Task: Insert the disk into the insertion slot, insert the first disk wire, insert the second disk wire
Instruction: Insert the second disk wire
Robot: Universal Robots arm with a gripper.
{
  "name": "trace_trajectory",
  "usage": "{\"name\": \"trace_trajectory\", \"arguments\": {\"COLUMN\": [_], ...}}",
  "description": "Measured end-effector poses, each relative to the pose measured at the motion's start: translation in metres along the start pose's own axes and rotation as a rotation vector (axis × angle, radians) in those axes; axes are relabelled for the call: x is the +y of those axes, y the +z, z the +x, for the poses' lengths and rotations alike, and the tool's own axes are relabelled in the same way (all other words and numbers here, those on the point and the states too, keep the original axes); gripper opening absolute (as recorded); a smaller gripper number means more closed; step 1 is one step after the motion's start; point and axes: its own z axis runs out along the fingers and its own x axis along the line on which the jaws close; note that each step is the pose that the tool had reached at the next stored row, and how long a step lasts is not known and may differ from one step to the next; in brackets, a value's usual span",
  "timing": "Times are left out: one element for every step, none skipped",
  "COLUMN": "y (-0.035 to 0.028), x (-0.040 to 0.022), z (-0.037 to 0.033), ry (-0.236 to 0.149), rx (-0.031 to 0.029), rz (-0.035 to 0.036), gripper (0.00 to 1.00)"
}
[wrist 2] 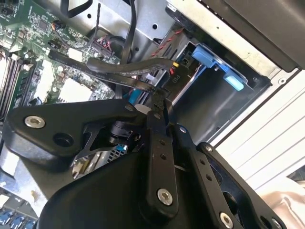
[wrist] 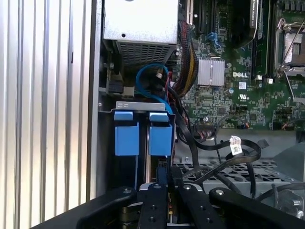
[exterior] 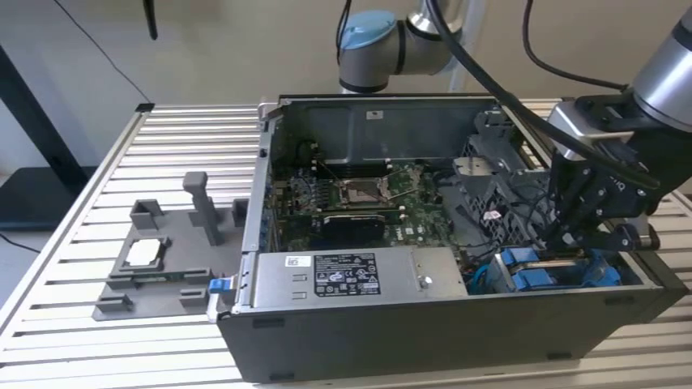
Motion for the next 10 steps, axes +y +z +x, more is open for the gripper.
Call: {"name": "trace_trajectory", "arguments": {"y": [0.0002,0.0005,0.0008,0.0013,0.0019,0.0026,0.0033,0.004,0.0046,0.005], "x": [0.0,-0.0001,-0.0001,-0.0001,-0.0001,-0.0001,-0.0001,-0.0002,-0.0002,-0.0002], "z": [0.0,-0.0001,-0.0001,0.0,0.0,0.0001,0.0002,0.0003,0.0003,0.0004], "ry": [0.001,0.002,0.003,0.005,0.006,0.008,0.009,0.01,0.012,0.012], "rx": [0.0001,0.0001,0.0002,0.0001,0.0,-0.0002,-0.0002,-0.0003,-0.0001,0.0002], "rz": [0.0001,0.0002,0.0003,0.0004,0.0006,0.0007,0.0009,0.001,0.0011,0.0012], "gripper": [0.15,0.15,0.15,0.15,0.15,0.15,0.15,0.15,0.15,0.15]}}
